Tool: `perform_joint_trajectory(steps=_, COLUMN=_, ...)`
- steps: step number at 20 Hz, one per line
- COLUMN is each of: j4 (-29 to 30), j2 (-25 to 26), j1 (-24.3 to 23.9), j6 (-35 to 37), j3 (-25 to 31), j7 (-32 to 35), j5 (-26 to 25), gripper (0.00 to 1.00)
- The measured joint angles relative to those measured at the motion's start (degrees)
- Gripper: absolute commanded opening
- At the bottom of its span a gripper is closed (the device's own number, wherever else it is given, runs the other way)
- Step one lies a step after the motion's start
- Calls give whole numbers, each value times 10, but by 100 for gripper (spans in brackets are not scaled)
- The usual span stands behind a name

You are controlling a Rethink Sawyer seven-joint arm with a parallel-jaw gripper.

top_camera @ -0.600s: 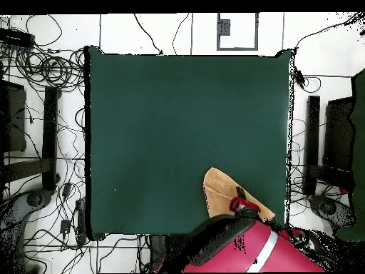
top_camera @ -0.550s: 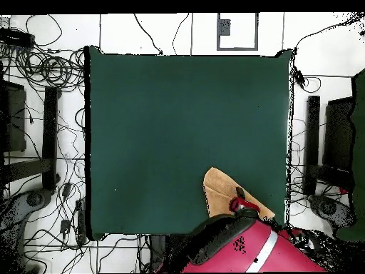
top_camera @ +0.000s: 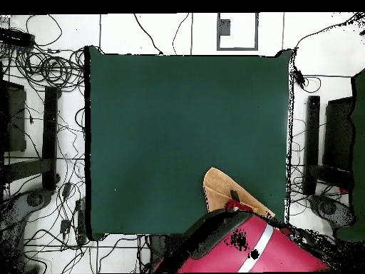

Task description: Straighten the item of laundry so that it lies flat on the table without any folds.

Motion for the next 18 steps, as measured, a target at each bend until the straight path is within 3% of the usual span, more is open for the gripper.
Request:
perform_joint_trajectory(steps=11, j4=-5, j2=-16, j1=35, j6=98, j3=5, j7=0, j5=-83, gripper=0)
perform_joint_trajectory(steps=18, j4=-4, j2=-9, j1=44, j6=103, j3=-4, j7=0, j5=-51, gripper=0)
